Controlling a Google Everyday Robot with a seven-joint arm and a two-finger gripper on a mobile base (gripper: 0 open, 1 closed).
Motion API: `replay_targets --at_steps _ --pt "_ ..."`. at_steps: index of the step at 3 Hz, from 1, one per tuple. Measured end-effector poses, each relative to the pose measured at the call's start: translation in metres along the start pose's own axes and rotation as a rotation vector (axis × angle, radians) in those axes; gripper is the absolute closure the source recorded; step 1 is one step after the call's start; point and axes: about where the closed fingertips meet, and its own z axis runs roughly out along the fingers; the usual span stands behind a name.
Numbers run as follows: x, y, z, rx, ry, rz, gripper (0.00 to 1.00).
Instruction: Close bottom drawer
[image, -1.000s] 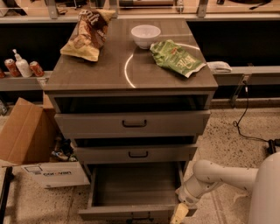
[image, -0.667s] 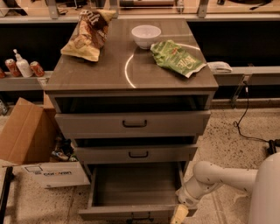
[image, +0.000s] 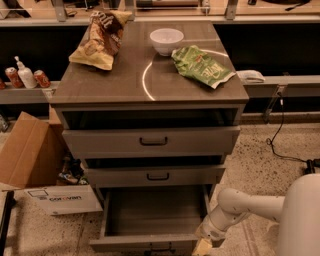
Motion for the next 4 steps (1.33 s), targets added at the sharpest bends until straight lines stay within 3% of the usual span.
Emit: replay_targets --at_steps 2,3,4 --pt "0.026 -0.014 0.043 0.017 0.049 0.015 0.81" --pt "0.039 -0.023 0.07 0.049 0.112 0.034 1.0" --pt "0.046 -0.035 0.096 0.081 0.138 0.061 1.0"
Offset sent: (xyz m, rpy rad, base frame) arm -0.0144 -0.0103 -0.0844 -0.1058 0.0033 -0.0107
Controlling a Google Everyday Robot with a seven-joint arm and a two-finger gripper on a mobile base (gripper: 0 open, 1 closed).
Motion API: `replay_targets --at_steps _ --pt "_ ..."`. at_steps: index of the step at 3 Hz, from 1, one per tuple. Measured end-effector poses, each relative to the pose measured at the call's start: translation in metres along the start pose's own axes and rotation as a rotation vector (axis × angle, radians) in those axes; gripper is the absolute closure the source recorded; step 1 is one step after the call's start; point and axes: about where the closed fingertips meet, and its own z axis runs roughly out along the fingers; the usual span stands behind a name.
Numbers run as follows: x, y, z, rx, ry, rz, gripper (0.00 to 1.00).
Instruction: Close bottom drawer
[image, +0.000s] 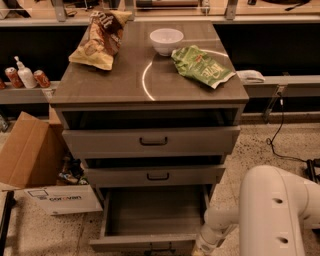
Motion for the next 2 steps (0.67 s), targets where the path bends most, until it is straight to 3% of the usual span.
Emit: replay_targets --at_steps 2 --pt "-0.0113 -0.0197 0.0241 0.029 -0.044 0.023 1.0"
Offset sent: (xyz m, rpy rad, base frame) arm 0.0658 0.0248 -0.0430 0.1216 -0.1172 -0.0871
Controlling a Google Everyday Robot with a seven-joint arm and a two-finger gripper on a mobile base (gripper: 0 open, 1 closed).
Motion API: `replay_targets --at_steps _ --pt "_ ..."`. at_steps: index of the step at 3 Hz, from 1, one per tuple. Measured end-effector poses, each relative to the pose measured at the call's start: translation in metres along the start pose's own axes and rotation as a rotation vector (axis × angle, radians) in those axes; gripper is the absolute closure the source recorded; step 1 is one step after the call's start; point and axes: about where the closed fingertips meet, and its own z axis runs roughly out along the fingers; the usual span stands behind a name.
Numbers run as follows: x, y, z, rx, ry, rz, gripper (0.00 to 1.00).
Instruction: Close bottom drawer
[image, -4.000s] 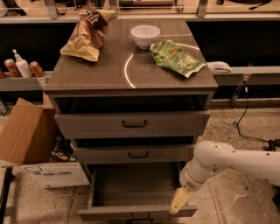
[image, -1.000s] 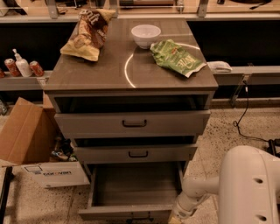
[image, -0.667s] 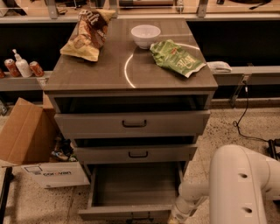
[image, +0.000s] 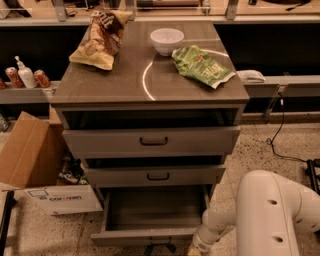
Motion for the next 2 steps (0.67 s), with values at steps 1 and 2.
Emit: replay_targets --at_steps 1,2 --pt "-0.0226 -0.0276 0.0027 0.028 -0.078 -0.014 1.0" --pt "-0.0226 -0.0277 0.0027 0.028 -0.078 -0.015 1.0"
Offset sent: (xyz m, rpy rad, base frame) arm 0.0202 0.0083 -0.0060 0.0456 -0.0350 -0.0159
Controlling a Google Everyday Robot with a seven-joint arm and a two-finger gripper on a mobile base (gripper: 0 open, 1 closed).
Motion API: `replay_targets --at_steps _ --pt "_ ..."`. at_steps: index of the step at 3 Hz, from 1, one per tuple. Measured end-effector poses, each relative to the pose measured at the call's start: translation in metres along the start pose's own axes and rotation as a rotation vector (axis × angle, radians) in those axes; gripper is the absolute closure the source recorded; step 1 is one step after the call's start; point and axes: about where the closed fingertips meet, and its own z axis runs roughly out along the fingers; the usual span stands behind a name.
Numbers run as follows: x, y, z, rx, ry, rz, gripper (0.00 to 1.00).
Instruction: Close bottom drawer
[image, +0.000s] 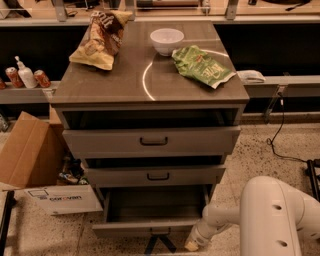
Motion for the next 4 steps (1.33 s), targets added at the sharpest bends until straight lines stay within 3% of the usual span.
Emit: replay_targets --at_steps 2,4 --pt "-0.02 -0.04 -0.012 0.167 -0.068 -0.06 1.0" --pt "-0.06 -0.086 -0.024 0.294 -0.149 -0.157 1.0"
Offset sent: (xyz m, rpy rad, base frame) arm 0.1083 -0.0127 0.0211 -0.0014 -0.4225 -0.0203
